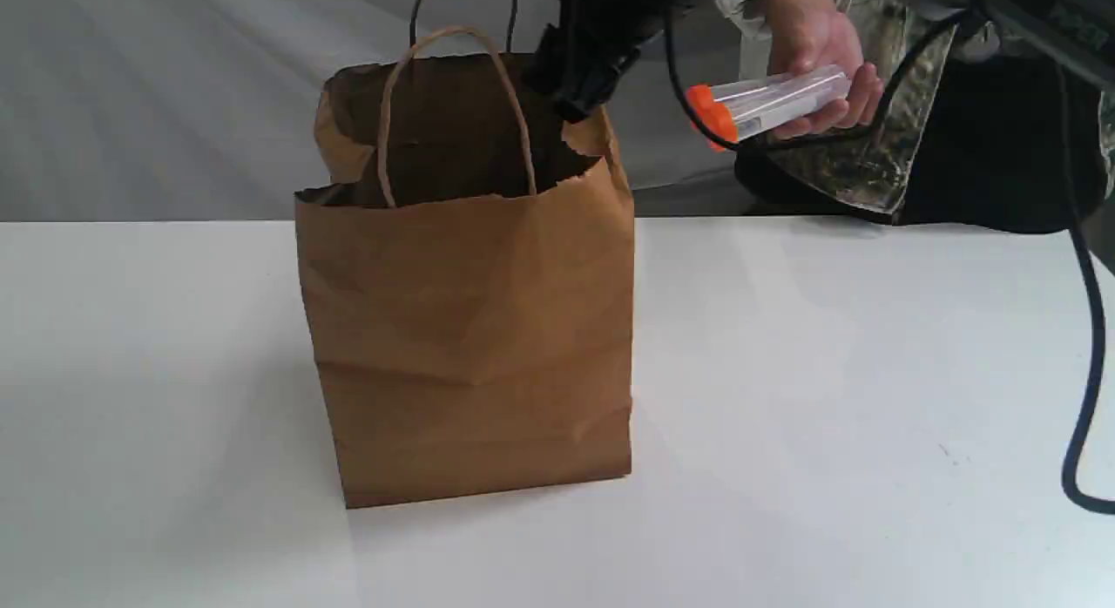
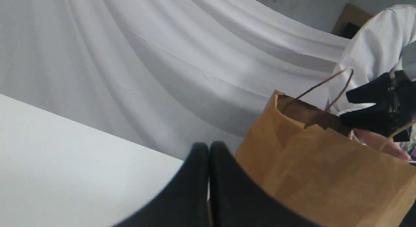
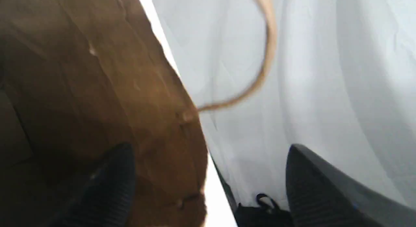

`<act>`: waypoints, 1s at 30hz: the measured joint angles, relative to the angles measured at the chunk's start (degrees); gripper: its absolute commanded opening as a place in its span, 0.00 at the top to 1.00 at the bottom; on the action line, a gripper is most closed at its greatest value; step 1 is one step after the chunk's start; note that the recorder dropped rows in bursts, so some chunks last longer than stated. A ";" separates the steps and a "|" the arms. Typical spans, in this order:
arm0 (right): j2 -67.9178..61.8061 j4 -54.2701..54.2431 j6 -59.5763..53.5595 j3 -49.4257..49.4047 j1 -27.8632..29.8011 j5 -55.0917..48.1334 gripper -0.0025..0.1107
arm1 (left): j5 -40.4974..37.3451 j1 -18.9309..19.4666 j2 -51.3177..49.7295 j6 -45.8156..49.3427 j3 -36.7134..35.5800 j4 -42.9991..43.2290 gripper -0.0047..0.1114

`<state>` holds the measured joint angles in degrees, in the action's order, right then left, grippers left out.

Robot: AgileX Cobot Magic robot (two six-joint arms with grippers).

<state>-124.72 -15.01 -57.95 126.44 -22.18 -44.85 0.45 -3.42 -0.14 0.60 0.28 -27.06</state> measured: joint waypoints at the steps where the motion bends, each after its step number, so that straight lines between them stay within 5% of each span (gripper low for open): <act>1: -0.45 -0.93 0.00 0.00 0.78 0.23 0.41 | 0.00 0.00 0.00 0.00 0.00 0.00 0.96; 15: -2.83 -17.52 -2.97 0.00 4.94 -2.98 0.64 | 0.00 0.00 0.00 0.00 0.00 0.00 0.96; 22: -2.83 -19.19 -1.58 0.00 4.94 -5.71 0.91 | 0.00 0.00 0.00 0.00 0.00 0.00 0.96; 25: -2.83 -19.29 1.49 0.00 4.94 -4.44 0.87 | 0.00 0.00 0.00 0.00 0.00 0.00 0.96; 30: -2.83 -19.29 5.06 0.00 4.94 -2.55 0.55 | 0.00 0.00 0.00 0.00 0.00 0.00 0.96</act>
<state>-127.55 -34.30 -52.89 126.44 -17.24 -47.40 0.45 -3.42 -0.14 0.60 0.28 -27.06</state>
